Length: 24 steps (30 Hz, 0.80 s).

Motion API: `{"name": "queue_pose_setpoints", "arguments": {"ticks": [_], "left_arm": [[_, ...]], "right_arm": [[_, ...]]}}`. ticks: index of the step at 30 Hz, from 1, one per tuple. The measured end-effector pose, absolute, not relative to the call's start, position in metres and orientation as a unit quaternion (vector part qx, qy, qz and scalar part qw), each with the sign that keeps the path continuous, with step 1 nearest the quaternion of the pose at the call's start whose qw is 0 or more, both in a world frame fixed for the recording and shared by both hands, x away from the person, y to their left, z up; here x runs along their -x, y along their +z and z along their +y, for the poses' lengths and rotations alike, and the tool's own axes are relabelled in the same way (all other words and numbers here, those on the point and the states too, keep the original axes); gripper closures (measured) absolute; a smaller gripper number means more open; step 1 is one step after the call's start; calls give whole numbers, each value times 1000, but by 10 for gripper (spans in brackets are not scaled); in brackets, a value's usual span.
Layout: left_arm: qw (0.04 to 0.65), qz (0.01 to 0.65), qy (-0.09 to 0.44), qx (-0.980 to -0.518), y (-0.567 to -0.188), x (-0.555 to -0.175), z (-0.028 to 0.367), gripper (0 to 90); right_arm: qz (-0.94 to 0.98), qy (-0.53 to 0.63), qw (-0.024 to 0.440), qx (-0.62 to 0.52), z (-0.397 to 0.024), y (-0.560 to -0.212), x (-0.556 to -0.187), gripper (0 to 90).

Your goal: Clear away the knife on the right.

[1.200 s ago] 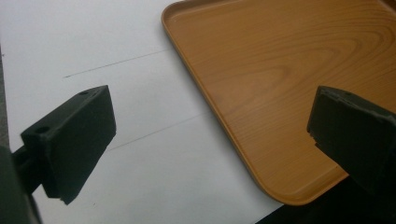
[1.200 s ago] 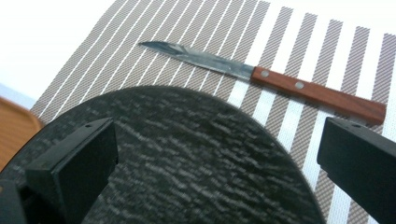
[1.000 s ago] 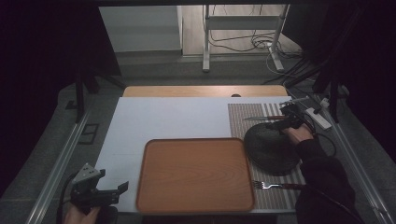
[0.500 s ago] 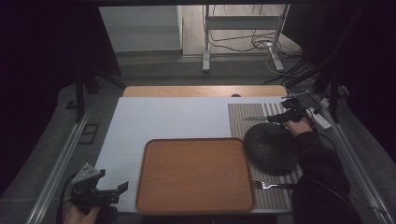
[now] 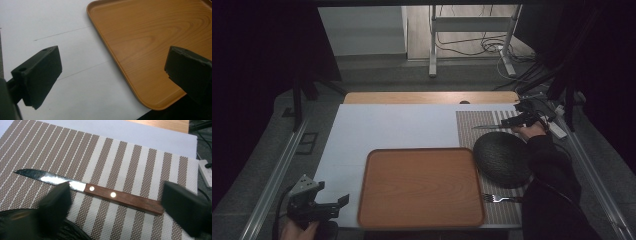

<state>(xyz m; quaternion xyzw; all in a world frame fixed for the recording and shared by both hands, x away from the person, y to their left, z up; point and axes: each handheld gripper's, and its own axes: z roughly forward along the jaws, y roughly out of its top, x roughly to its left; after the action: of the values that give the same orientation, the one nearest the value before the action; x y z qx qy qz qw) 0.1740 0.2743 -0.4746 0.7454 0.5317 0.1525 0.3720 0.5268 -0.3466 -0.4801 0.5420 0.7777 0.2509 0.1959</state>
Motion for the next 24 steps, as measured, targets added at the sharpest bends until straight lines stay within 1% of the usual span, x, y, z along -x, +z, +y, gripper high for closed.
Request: {"name": "queue_pose_setpoints", "arguments": {"ticks": [1,2,3,4,5,6,7,8,9,10,11,13,15,19,24], "left_arm": [[372,532,152,-745,-475,-174,274,20],[372,532,153,-745,-475,-174,274,20],[372,532,153,-745,-475,-174,274,20],[371,532,153,-746,-475,-174,274,20],[371,532,153,-746,-475,-174,274,20],[370,531,152,-746,-475,-174,274,21],[370,531,152,-746,-475,-174,274,21],[370,531,152,-747,-475,-174,274,21],[370,531,152,-747,-475,-174,274,21],[370,531,152,-747,-475,-175,274,21],[369,531,152,-747,-475,-175,274,21],[369,531,152,-748,-475,-174,274,21],[369,531,152,-748,-475,-174,274,21],[368,530,152,-749,-475,-175,274,22],[368,529,152,-750,-475,-175,273,22]], "right_arm": [[778,251,196,-542,-347,-480,-527,167],[781,251,187,-540,-348,-479,-529,272],[781,251,187,-540,-348,-479,-529,272],[787,249,175,-537,-350,-480,-532,426],[787,249,175,-537,-350,-480,-532,426],[791,240,169,-537,-351,-481,-536,513],[791,240,169,-537,-351,-481,-536,513],[794,232,167,-537,-353,-482,-540,644],[794,232,167,-537,-353,-482,-540,644],[794,231,169,-537,-354,-482,-543,776],[794,231,169,-537,-354,-482,-543,776],[796,228,174,-534,-356,-482,-546,884],[796,219,185,-533,-358,-484,-550,893],[795,211,189,-537,-363,-490,-555,893],[793,202,184,-544,-373,-498,-558,893]]}}
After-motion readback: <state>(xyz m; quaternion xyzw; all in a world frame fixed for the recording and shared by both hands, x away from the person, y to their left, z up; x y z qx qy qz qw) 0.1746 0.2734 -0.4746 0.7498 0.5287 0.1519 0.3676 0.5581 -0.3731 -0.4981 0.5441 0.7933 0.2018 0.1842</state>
